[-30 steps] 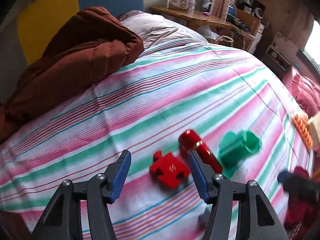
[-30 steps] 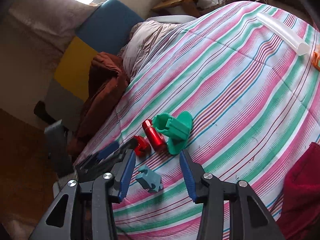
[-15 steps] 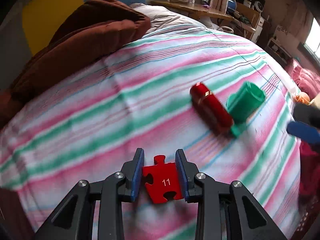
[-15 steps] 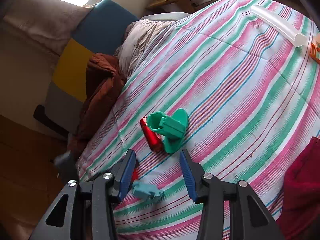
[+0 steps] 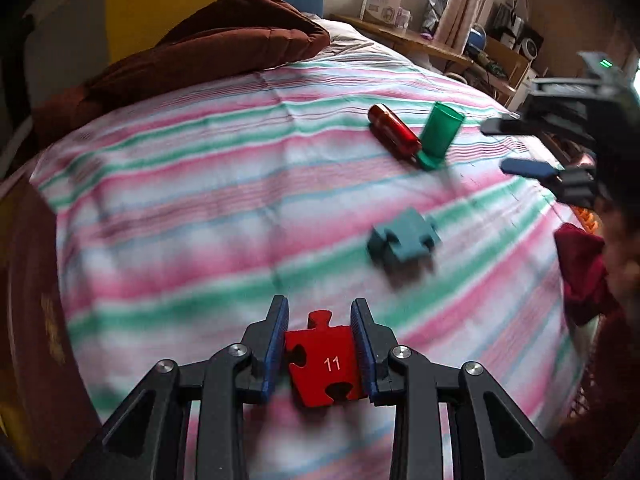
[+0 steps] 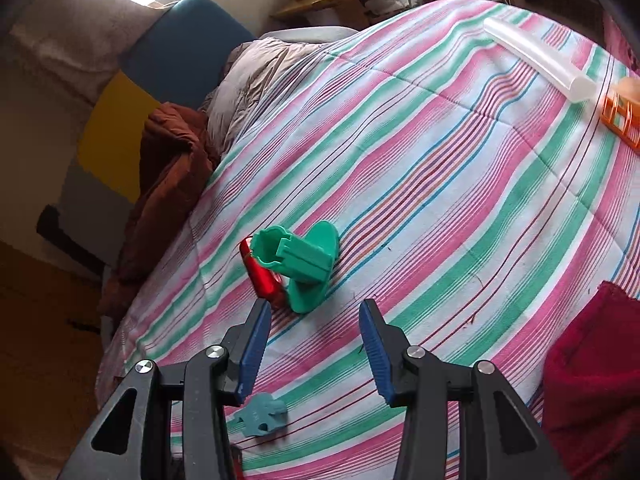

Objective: Organize rigid objects
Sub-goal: 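Grasp the red numbered puzzle piece with the left tool, then grasp the green cup-shaped object with the right tool while the left tool holds the red piece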

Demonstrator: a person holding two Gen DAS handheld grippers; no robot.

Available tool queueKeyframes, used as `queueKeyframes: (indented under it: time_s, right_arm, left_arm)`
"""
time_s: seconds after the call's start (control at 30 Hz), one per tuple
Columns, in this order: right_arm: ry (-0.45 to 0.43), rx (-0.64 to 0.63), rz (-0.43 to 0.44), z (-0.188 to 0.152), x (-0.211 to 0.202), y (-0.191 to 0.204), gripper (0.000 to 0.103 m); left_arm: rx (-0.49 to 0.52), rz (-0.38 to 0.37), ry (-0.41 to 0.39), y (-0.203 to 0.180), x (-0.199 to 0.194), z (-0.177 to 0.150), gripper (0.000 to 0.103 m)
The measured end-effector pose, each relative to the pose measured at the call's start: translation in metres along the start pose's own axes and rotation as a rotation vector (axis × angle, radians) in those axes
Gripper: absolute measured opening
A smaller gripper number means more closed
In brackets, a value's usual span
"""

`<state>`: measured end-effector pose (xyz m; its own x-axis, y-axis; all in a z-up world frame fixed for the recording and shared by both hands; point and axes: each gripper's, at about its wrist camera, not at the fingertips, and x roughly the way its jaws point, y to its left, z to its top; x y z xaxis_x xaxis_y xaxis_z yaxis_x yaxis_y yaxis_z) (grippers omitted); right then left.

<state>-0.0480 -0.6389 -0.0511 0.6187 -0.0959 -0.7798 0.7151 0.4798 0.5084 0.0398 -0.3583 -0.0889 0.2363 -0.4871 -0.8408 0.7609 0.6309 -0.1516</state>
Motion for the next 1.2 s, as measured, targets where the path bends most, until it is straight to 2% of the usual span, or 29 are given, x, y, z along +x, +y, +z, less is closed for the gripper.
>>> queueKeyframes:
  time_s: [0.17,0.27,0.43,0.67,0.83,1.0,1.03,1.07,1.2]
  right_arm:
    - [-0.036,-0.116,-0.066,-0.004,0.0,0.019,0.046]
    - [-0.049,-0.177,-0.101,-0.006,0.003,0.028,0.046]
    - [-0.039,-0.178,-0.117,-0.007,0.008,0.028,0.046]
    - [-0.032,-0.225,-0.186,-0.011,0.012,0.038,0.046]
    - [-0.041,-0.28,-0.209,0.005,0.02,0.058,0.047]
    - [-0.002,-0.291,-0.255,0.024,0.053,0.069,0.047]
    - [0.013,-0.302,-0.271,0.025,0.059,0.068,0.046]
    - [0.024,-0.31,-0.3,0.026,0.064,0.067,0.038]
    - [0.001,-0.374,-0.316,0.019,0.054,0.066,0.036]
  left_arm:
    - [0.013,0.014,-0.06,-0.01,-0.01,-0.025,0.033]
    - [0.009,0.014,-0.078,-0.011,-0.008,-0.026,0.033]
    - [0.013,0.007,-0.114,-0.01,-0.008,-0.03,0.033]
    - [0.013,-0.006,-0.137,-0.008,-0.009,-0.035,0.034]
    - [0.025,0.007,-0.146,-0.01,-0.01,-0.037,0.034]
    - [0.035,0.019,-0.148,-0.011,-0.01,-0.038,0.035]
    - [0.036,0.021,-0.148,-0.011,-0.01,-0.038,0.035]
    - [0.037,0.022,-0.149,-0.011,-0.01,-0.038,0.035]
    - [0.029,0.01,-0.149,-0.009,-0.01,-0.039,0.036]
